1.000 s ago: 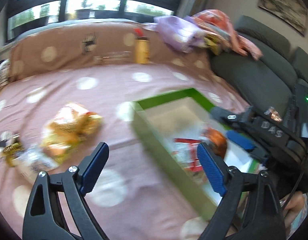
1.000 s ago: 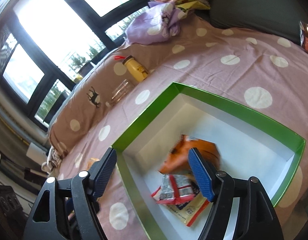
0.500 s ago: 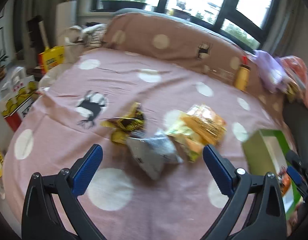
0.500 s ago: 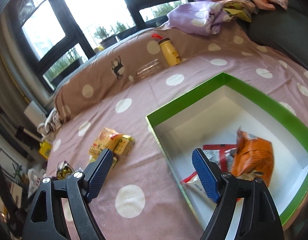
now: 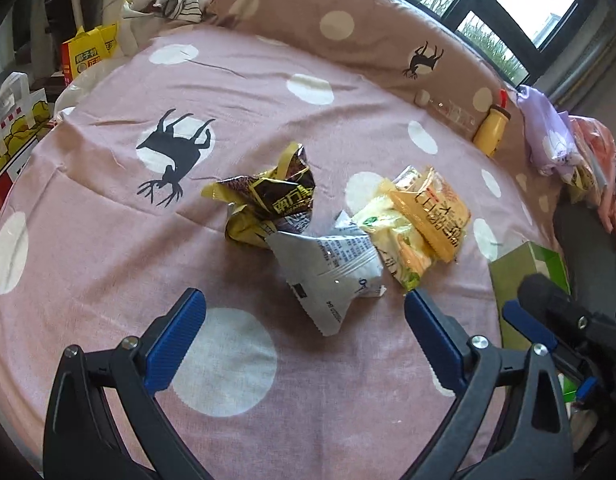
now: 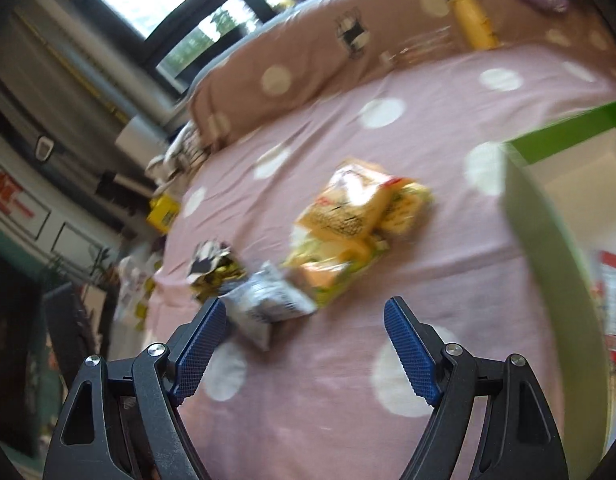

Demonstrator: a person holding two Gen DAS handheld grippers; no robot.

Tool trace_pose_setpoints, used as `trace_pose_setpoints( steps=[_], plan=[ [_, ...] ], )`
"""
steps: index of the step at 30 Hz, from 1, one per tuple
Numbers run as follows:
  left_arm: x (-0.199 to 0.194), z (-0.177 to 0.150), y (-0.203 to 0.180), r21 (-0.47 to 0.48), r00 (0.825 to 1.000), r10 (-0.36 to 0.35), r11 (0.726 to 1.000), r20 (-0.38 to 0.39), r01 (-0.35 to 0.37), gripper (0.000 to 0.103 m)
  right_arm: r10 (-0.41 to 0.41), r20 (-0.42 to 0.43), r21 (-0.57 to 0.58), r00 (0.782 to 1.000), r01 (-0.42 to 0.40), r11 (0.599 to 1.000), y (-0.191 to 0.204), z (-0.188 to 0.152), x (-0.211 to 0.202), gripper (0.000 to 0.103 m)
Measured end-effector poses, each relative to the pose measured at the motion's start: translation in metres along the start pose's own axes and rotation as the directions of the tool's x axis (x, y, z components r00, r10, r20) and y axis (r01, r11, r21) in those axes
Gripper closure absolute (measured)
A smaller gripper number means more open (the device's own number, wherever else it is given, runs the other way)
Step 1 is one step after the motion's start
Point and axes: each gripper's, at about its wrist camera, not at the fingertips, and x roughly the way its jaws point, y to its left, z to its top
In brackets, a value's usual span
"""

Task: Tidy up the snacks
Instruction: 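Grasp the white snack bag with the right tool and lift, then carry the white bag into the green box and open the right tool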

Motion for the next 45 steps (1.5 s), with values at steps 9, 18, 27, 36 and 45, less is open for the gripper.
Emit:
trace_pose_setpoints(
  steps=[9,18,27,36,45],
  plan=[
    [0.023,0.002,0.01,-0.04,0.997,0.031,0.999,-0.067,-0.034,0.018,0.115,-0.183,-0.081,0.976,-0.131,0.988,0.032,0.022,0.088,0.039],
    [0.032,-0.003,-0.005,0.03,0.996,-0.016,0.999,-0.086,0.018,0.063,0.124,-0.27,-0.096,0.955,-0.155,0.983,0.028,0.002,0.118,0.045],
    [0.011,-0.009,-0.016,0.083,0.999,-0.03,0.996,-0.01,0.031,0.063,0.169,-0.193,-0.1,0.967,-0.19,0.977,0.03,-0.005,0.091,0.049],
    [-0.023,-0.017,-0.044,0.172,0.992,-0.08,0.983,0.095,0.063,0.065,0.178,-0.041,-0.138,0.983,-0.182,0.974,0.038,-0.004,0.043,0.049],
    [-0.052,-0.026,-0.067,0.246,0.974,-0.141,0.965,0.176,0.095,0.065,0.168,0.085,-0.185,0.982,-0.15,0.971,0.043,-0.008,-0.006,0.049]
  ],
)
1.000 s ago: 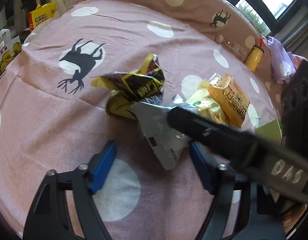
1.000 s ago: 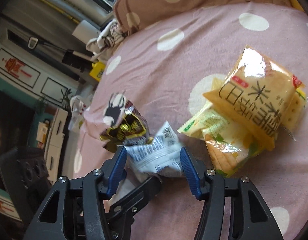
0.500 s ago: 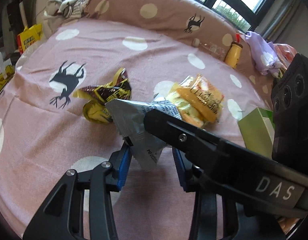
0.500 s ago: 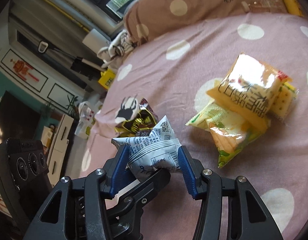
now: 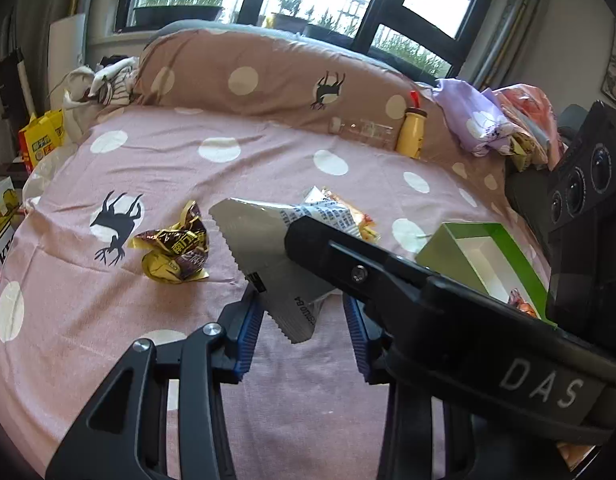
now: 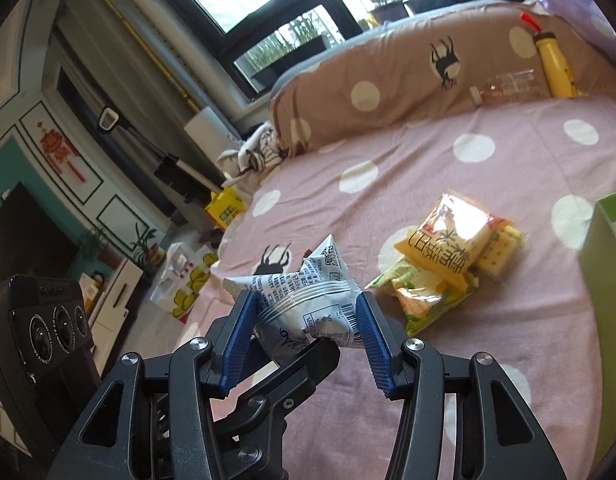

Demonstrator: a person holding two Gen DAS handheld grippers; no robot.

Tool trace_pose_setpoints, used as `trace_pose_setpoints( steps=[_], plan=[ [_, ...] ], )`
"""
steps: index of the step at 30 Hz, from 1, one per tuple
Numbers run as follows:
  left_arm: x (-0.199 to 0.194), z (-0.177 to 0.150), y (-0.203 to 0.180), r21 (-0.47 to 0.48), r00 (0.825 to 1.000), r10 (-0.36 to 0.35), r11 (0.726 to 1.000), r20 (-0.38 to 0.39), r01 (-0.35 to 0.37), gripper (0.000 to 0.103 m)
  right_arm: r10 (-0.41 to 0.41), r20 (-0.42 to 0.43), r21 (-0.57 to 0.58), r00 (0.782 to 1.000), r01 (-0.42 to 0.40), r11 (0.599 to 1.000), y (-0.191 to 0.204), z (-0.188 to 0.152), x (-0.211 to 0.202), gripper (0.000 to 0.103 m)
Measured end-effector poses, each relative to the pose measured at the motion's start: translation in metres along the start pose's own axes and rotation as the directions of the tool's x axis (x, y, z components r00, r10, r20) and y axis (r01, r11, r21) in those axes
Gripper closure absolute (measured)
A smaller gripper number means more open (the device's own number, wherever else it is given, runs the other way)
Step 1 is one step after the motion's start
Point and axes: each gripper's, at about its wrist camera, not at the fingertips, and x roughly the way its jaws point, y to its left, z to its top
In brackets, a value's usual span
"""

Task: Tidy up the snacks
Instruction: 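Carry the white bag into the green box and open the right tool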

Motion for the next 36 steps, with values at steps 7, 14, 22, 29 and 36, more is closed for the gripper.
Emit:
trace_pose_setpoints(
  steps=[7,14,22,29,36],
  plan=[
    [-0.01,-0.002,-0.02,0.053,0.998,-0.044,0.998,0.042,0.042,0.065,-0.046,0.066,-0.015,0.997,0.047,0.999,0.003,-0.001,-0.024,0.049],
    [-0.016,-0.006,-0.047,0.118,0.994,-0.095,0.989,0.048,0.088,0.065,-0.089,0.121,0.0,0.989,0.089,0.996,-0.002,-0.008,-0.054,0.049],
    [-0.014,-0.001,-0.084,0.182,0.991,-0.124,0.977,0.048,0.113,0.065,-0.118,0.171,0.056,0.978,0.11,0.992,-0.023,-0.006,-0.083,0.049],
    [-0.001,0.006,-0.128,0.277,0.986,-0.162,0.949,0.029,0.148,0.065,-0.156,0.237,0.134,0.959,0.127,0.983,-0.053,0.0,-0.114,0.049],
    [0.024,0.009,-0.175,0.363,0.976,-0.217,0.907,-0.029,0.213,0.065,-0.222,0.285,0.273,0.933,0.143,0.951,-0.095,0.001,-0.142,0.049]
  ],
)
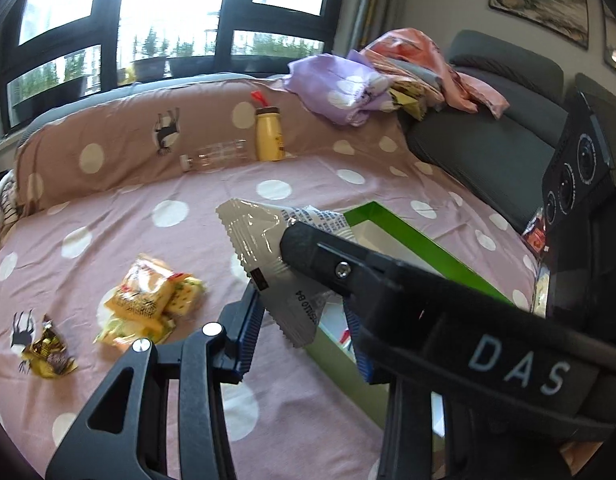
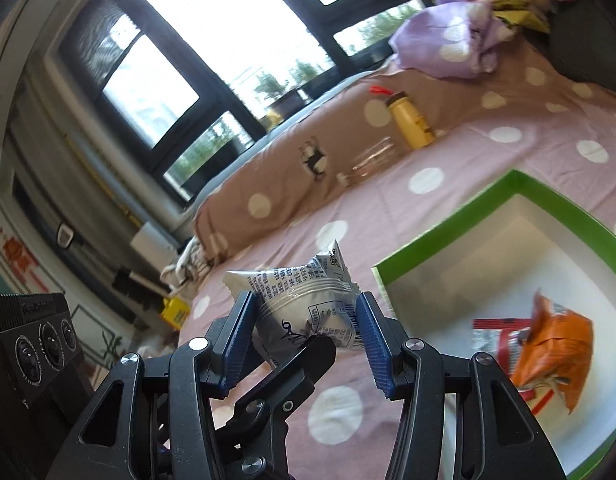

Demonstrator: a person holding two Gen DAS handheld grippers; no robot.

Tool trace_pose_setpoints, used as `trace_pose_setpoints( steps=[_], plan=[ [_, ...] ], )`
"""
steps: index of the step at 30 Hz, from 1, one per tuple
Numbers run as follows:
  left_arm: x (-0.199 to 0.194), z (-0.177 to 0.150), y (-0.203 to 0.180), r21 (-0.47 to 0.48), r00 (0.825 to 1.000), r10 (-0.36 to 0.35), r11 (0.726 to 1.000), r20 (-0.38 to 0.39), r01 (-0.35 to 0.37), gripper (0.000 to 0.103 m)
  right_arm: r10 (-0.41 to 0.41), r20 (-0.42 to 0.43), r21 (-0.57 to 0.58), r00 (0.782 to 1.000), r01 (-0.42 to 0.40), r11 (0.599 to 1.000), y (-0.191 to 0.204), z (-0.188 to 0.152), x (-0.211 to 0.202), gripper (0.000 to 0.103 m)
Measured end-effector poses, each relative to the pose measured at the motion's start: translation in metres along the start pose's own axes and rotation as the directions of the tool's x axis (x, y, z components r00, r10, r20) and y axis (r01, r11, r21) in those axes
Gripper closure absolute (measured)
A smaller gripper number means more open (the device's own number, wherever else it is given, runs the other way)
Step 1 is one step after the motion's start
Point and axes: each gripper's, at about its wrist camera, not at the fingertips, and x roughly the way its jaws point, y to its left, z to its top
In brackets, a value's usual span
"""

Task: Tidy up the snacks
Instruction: 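Carry the white bag into the green box and open the right tool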

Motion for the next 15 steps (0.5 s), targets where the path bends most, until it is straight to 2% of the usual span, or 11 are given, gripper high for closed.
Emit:
trace_pose_setpoints(
  steps=[6,15],
  plan=[
    [0.033,0.008,-0.025,0.043,0.997,-0.064,0.997,-0.046,0.066,0.065,-0.071,0.03,0.103,0.997,0.068,0.992,-0.036,0.01,-0.007,0.049],
    [0.074,0.006,-0.037,0.044,0.98,-0.144,0.987,-0.135,0.152,0.066,-0.174,-0.013,0.233,0.985,0.173,0.957,-0.074,0.011,-0.005,0.049]
  ],
)
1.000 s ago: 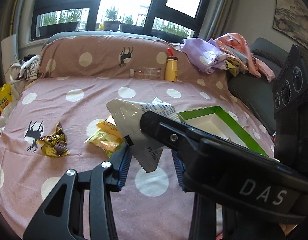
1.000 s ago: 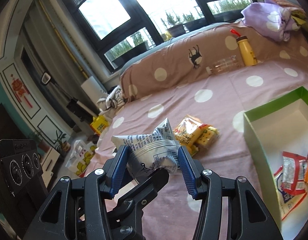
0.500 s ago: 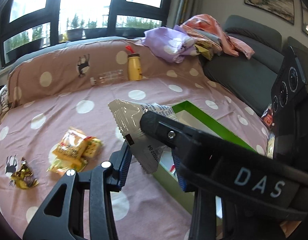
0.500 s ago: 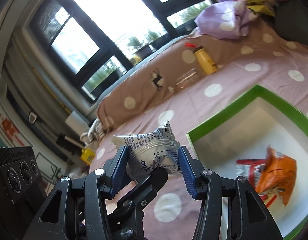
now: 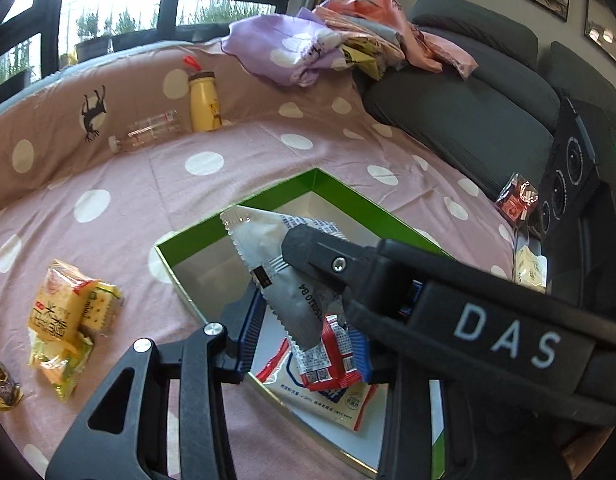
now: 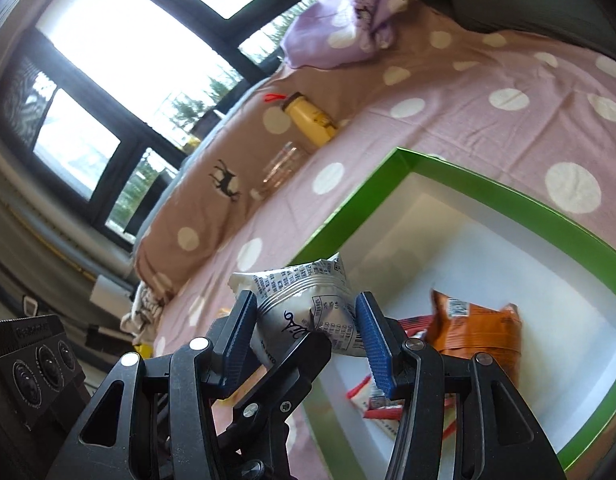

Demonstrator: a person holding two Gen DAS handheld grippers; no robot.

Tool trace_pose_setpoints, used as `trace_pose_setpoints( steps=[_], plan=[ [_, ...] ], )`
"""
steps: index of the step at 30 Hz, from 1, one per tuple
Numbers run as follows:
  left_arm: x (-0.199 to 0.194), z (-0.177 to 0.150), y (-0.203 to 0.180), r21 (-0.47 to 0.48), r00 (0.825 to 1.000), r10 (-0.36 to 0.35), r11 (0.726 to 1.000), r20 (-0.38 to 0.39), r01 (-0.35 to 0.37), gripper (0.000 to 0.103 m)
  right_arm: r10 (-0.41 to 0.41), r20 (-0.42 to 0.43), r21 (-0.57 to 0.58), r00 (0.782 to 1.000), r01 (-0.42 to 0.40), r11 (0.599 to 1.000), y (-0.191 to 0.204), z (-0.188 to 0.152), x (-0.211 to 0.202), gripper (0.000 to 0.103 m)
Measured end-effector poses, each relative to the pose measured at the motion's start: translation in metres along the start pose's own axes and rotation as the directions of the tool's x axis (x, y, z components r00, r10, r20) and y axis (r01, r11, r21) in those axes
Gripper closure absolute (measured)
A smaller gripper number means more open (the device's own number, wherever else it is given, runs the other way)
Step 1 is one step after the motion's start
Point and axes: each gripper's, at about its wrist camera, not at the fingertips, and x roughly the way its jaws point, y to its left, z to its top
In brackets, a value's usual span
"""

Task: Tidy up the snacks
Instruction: 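Carry the white bag into the green box and open the right tool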

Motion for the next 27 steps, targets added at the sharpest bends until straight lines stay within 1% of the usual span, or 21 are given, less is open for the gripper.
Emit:
trace_pose_setpoints(
  steps=[9,12,17,22,27],
  plan=[
    [0.02,-0.001,-0.005,0.001,0.998,-0.025,1.0,-0.054,0.025,0.066,-0.061,-0.038,0.077,0.997,0.064,0.995,-0.025,0.004,0.007,0.049],
    [0.027,-0.003,-0.007,-0.002,0.997,-0.02,1.0,-0.072,0.02,0.066,-0.074,-0.06,0.108,0.995,0.08,0.991,-0.032,0.004,0.011,0.049],
    [0.038,-0.003,-0.007,-0.018,0.994,-0.038,0.999,-0.1,0.037,0.066,-0.102,-0.072,0.136,0.992,0.111,0.984,-0.039,0.005,0.013,0.049],
    [0.047,-0.005,-0.008,-0.036,0.991,-0.039,0.999,-0.131,0.034,0.066,-0.118,-0.087,0.175,0.989,0.132,0.976,-0.049,0.007,0.017,0.049],
    [0.048,-0.006,-0.01,-0.04,0.99,-0.039,0.999,-0.132,0.034,0.066,-0.128,-0.088,0.186,0.988,0.142,0.972,-0.052,0.007,0.017,0.049]
  ],
)
